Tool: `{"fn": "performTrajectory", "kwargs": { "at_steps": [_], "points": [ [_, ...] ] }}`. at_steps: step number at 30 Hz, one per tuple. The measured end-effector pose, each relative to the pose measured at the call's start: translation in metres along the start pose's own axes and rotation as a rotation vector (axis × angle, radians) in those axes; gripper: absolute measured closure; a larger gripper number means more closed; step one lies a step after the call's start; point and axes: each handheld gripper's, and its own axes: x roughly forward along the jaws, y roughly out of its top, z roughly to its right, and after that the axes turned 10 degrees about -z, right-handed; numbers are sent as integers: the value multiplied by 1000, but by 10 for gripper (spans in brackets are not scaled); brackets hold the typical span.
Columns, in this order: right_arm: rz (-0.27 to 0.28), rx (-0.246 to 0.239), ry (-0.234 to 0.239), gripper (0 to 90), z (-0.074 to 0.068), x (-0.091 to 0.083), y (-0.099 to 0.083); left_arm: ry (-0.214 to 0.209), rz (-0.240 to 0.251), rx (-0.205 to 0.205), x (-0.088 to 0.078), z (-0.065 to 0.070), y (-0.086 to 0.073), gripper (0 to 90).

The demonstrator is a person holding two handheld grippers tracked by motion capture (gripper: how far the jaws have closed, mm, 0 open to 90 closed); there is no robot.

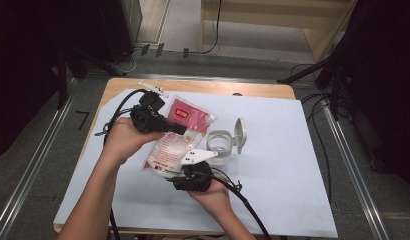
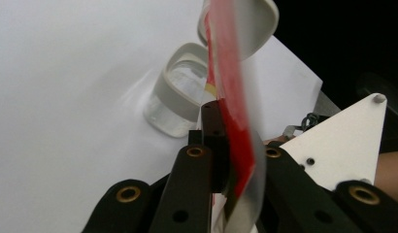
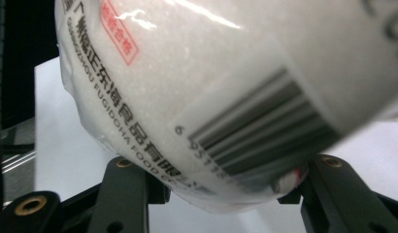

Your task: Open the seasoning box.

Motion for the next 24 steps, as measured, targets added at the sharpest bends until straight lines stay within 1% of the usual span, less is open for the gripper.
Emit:
{"fn": "performTrajectory", "kwargs": {
  "at_steps": [1,2,3,4,6,7,8,9,10,11,12,14,15,16,17,18,19,20,23,24],
  "points": [
    [0,0,0,522,0,0,0,-9,0,5,1,2,1,900],
    [-17,-9,-12,529,-6,-3,2,-26,4,10,1,6,2,900],
    [-17,-20,-24,531,-9,-4,3,-23,7,17,1,8,3,900],
    [-15,-27,-36,537,-11,-5,3,-24,10,15,0,10,3,900],
    [-14,-32,-38,538,-13,-6,4,-29,14,10,-1,11,4,900],
    [0,-24,-35,537,-16,-9,5,-30,31,8,-1,14,5,900],
    [8,-13,-31,531,-17,-10,6,-30,31,8,-1,14,5,900],
    [15,-3,-32,516,-18,-11,6,-31,48,-6,0,16,6,900],
    [26,15,-29,483,-18,-11,6,-28,55,-5,0,16,7,900],
    [28,30,-19,452,-19,-11,6,-16,57,-15,1,17,7,900],
    [28,40,-22,444,-19,-11,7,-8,54,-19,1,17,7,900],
    [32,47,-30,445,-20,-11,6,-14,62,-35,2,16,7,900],
    [33,56,-35,446,-20,-11,6,-14,55,-42,2,15,7,900],
    [35,62,-36,446,-21,-10,6,-25,61,-46,4,15,7,900],
    [36,70,-30,455,-21,-10,6,-26,46,-42,4,14,7,900],
    [36,80,-9,518,-22,-9,6,-26,30,-32,6,14,7,898],
    [43,80,13,543,-22,-10,5,-32,28,-26,6,14,7,893],
    [55,84,29,556,-22,-10,4,-28,20,-24,6,13,7,888],
    [63,76,30,570,-22,-12,2,-35,25,-26,6,12,6,874],
    [71,76,33,574,-21,-13,2,-50,23,-27,7,12,7,867]
  ]
}}
